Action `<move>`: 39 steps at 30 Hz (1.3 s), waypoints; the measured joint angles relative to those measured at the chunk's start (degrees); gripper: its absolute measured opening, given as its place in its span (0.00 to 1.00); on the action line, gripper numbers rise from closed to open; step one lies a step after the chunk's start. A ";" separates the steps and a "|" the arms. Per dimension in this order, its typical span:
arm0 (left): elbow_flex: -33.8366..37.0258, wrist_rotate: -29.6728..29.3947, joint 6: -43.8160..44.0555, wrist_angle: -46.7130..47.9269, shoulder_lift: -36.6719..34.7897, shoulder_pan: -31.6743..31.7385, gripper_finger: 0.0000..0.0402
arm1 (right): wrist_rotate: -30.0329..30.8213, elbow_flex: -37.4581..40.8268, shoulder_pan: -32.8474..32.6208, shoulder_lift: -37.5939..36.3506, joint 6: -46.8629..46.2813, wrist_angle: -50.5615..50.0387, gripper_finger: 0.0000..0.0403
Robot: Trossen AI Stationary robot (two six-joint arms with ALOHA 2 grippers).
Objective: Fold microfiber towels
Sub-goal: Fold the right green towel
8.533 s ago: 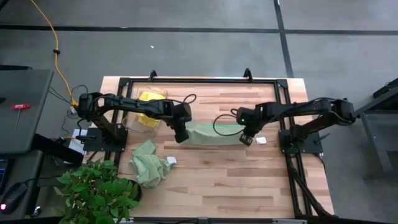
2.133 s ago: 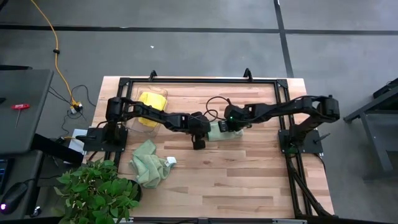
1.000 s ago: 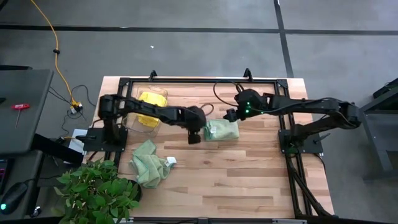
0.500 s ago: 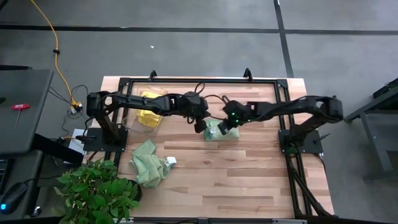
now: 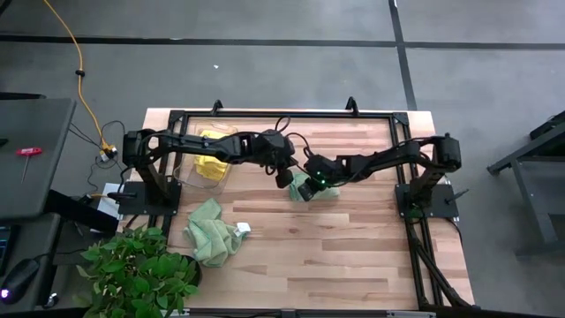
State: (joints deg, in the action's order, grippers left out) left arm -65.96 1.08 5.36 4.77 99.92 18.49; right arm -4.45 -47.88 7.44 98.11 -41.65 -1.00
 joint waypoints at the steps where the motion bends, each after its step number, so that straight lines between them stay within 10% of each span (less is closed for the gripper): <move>1: 0.00 0.00 0.02 -0.29 0.00 -0.01 0.00 | -0.04 0.00 0.04 -0.48 0.59 -0.12 0.00; 23: -0.41 7.86 7.50 -21.47 11.45 -3.96 0.00 | 10.30 0.03 1.62 -27.61 12.13 -36.87 0.01; 39: -2.03 6.29 -1.89 -4.05 17.81 -4.76 0.00 | 5.85 21.24 1.64 -27.24 -2.60 -6.50 0.01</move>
State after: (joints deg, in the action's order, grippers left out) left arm -67.99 7.38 3.48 0.72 117.73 13.73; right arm 1.41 -26.63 9.08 70.87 -44.26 -7.49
